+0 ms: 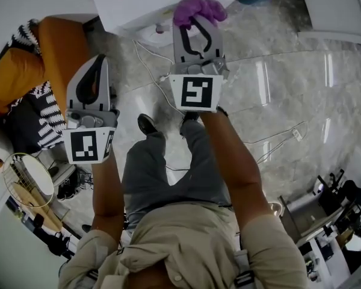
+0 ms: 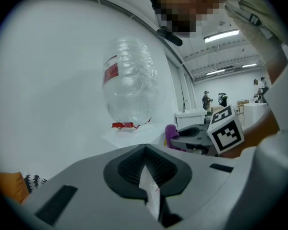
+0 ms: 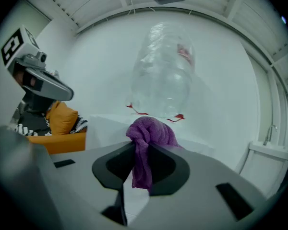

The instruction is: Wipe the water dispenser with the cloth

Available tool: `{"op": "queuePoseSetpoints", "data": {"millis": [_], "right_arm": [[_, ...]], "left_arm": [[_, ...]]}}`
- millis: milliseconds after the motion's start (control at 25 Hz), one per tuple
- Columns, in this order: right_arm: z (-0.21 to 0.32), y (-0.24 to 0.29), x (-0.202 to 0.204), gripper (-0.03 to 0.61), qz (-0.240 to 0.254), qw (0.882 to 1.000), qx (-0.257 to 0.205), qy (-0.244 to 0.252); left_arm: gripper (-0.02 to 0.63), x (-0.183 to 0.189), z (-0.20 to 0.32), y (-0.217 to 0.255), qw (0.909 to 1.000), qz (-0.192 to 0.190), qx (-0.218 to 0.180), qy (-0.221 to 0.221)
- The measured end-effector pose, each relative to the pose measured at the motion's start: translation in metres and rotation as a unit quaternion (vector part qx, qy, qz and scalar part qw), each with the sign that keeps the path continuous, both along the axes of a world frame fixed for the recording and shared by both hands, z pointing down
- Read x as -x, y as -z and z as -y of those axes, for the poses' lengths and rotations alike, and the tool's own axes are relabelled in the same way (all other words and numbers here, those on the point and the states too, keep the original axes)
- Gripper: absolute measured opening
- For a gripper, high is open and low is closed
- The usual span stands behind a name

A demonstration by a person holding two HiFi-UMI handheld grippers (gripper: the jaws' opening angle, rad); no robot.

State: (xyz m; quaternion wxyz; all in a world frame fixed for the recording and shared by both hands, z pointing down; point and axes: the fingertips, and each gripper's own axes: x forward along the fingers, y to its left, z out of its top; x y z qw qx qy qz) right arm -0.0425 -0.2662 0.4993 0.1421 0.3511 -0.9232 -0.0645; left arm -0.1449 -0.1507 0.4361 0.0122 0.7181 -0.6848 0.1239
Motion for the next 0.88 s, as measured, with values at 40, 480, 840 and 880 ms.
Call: {"op": "queuePoseSetpoints", "data": {"millis": [40,480,840,880], "right_arm": [[-0.015,-0.002,0.016,0.08,0.004,1.0,0.004,0.023],[-0.057,-0.016,0.06,0.077,-0.005,0.993,-0.02,0.118],[0.029,-0.032,-0.027,0.075,-0.005,1.0,0.001,-0.014],[0.042,-0.034,-0.041,0.075,-0.005,0.999,0.009,-0.037]], "left_arm": [[0.015,0.001,0.0,0.0,1.0,0.001,0.0,0.001],[0.015,0.006,-0.005,-0.006,1.0,0.006,0.006,-0.004],[0.015,-0.002,0.004,-0.017,0.9998,0.003,0.013,-0.015],[0.015,-0.003,0.005,-0.019,0.9998,0.002,0.014,-0.016]]}}
